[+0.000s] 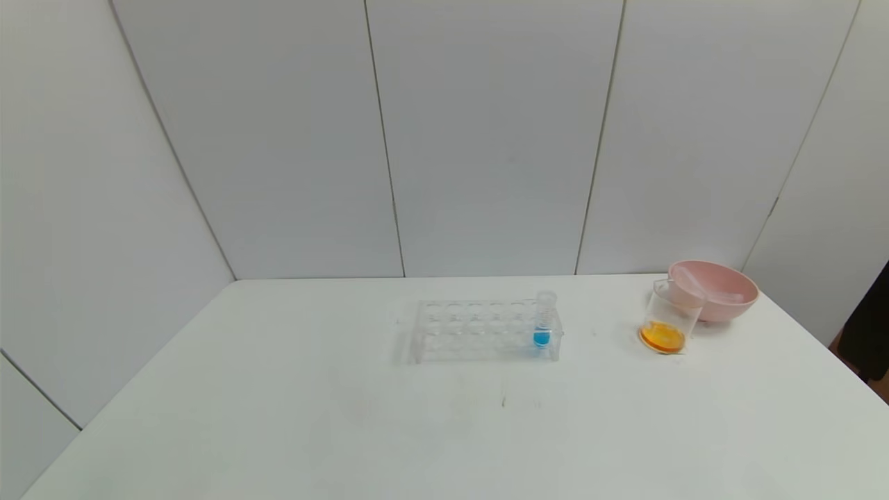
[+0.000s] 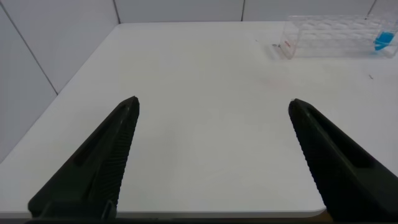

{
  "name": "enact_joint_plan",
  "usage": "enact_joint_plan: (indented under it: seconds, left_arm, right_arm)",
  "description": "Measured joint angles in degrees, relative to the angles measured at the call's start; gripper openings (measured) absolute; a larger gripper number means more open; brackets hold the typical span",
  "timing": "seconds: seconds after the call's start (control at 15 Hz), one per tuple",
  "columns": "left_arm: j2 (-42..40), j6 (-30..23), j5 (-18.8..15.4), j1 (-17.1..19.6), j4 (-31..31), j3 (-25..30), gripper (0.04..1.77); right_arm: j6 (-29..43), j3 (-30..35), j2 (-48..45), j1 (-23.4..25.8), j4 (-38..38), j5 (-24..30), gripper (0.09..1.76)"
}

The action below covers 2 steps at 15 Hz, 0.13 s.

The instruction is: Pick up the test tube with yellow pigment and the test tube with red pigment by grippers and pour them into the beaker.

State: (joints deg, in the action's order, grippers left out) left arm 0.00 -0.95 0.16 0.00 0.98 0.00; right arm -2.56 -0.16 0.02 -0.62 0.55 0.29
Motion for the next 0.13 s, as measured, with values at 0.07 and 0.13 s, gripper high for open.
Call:
enact_joint_plan:
  seconds: [0.07, 0.13]
  left_arm:
    - [0.0, 0.0, 0.0, 0.0, 0.0, 0.0, 1.72]
    - [0.0, 0.0, 0.0, 0.0, 0.0, 0.0, 1.72]
  right_arm:
    - [0.0, 0.0, 0.0, 0.0, 0.2, 0.0, 1.71]
    - [-0.1, 0.0, 0.0, 0.0, 0.2, 0.0, 1.71]
